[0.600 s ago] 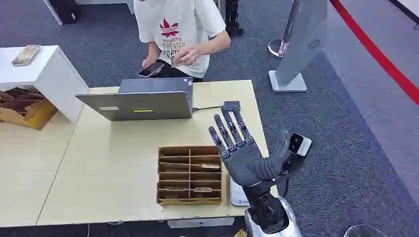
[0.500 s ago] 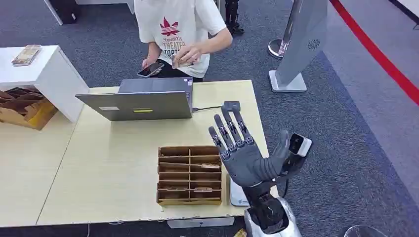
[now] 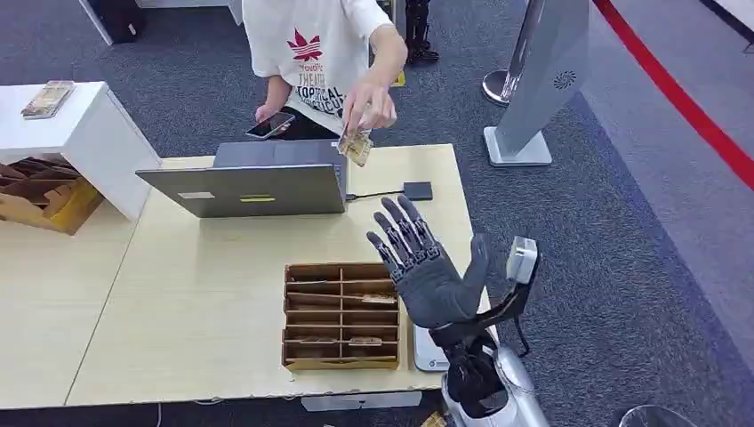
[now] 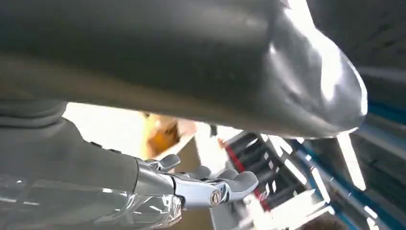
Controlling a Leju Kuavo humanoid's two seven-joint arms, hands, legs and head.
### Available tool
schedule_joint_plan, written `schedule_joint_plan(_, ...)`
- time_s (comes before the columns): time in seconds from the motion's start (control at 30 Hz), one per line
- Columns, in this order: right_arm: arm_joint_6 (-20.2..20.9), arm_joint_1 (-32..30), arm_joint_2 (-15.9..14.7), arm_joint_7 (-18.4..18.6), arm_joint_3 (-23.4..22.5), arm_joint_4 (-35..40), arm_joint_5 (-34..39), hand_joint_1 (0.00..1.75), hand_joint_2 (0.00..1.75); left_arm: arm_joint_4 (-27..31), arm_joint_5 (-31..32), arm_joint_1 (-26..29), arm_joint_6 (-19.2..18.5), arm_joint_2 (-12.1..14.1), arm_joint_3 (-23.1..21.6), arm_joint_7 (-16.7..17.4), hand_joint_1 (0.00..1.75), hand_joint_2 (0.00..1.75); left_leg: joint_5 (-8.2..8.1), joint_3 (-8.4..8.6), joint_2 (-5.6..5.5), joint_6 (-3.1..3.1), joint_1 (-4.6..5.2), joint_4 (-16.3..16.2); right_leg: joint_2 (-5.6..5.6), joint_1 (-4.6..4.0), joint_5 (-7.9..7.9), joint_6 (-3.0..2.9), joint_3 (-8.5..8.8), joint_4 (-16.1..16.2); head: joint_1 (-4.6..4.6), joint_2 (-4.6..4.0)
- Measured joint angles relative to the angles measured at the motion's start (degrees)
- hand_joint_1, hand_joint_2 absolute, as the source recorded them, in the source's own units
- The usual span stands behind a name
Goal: Pass the card to the sensor for recognition and then transmit it.
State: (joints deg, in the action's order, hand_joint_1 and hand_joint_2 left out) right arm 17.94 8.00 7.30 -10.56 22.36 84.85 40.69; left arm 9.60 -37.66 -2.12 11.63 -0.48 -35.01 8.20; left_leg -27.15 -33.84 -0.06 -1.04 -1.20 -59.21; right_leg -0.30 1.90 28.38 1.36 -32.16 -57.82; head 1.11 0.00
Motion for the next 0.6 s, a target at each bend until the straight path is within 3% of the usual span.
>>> schedule_joint_plan(0.2, -5.6, 1.5, -1.36, -1.6, 1.57, 0.48, -9.24, 0.0, 1.75, 0.0, -0.59, 0.02, -0.09, 0.04, 0.0, 0.04, 0.0, 0.0, 0.0, 0.0, 0.0, 0.0, 0.0, 0.0, 0.0, 0.0, 0.0, 0.0, 0.0, 0.0, 0.0, 0.0)
schedule_joint_plan(0.6, -24.29, 4.54, -2.93, -6.08, 5.7, 4.89, -35.84, 0.0, 1.75, 0.0, -1.35, 0.06, -0.42, 0.24, 0.0, 0.04, 0.0, 0.0, 0.0, 0.0, 0.0, 0.0, 0.0, 0.0, 0.0, 0.0, 0.0, 0.0, 0.0, 0.0, 0.0, 0.0)
